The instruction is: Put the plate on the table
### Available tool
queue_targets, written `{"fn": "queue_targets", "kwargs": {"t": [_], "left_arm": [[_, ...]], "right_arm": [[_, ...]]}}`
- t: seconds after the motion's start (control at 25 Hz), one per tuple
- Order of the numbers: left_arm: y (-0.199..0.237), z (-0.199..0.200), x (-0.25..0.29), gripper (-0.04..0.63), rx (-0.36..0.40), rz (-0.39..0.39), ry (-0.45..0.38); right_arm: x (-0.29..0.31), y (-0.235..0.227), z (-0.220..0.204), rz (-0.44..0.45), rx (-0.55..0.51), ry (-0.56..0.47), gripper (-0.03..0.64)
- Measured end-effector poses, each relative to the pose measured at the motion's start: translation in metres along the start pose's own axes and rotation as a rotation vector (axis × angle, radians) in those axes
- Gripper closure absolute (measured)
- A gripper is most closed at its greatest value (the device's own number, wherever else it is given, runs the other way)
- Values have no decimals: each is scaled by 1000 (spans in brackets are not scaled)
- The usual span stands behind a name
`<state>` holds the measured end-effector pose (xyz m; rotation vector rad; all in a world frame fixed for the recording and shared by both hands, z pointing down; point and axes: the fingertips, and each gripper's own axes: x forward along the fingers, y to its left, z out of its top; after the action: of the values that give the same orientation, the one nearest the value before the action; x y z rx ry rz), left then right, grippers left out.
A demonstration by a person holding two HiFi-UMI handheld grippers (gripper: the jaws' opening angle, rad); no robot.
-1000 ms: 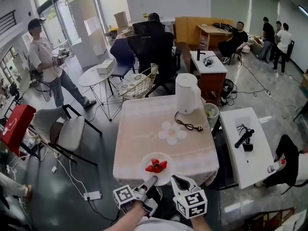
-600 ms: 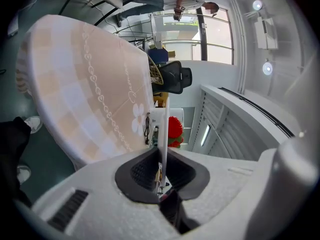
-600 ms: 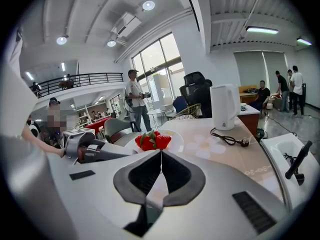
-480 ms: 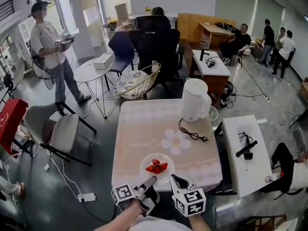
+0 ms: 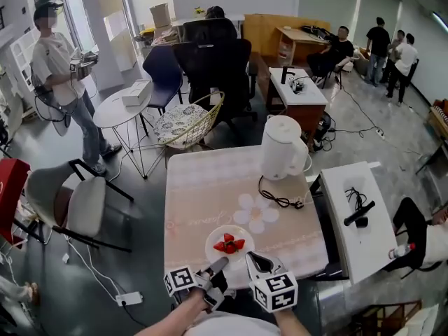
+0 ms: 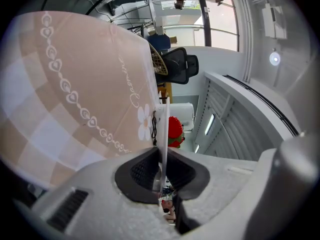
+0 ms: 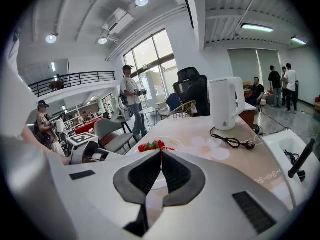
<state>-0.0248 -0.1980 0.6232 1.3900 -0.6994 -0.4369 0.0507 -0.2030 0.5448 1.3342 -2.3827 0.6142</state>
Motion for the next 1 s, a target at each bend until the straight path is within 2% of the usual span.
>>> {"fn": "queue_targets", "kwargs": {"t": [0.4, 1.0], "left_arm": [[17, 25, 22, 569, 30, 19, 102], [38, 46, 56, 568, 54, 68, 157]], "right_arm": [[31, -9, 6, -61, 44, 13, 612], [47, -16, 7, -99, 42, 47, 612]]}}
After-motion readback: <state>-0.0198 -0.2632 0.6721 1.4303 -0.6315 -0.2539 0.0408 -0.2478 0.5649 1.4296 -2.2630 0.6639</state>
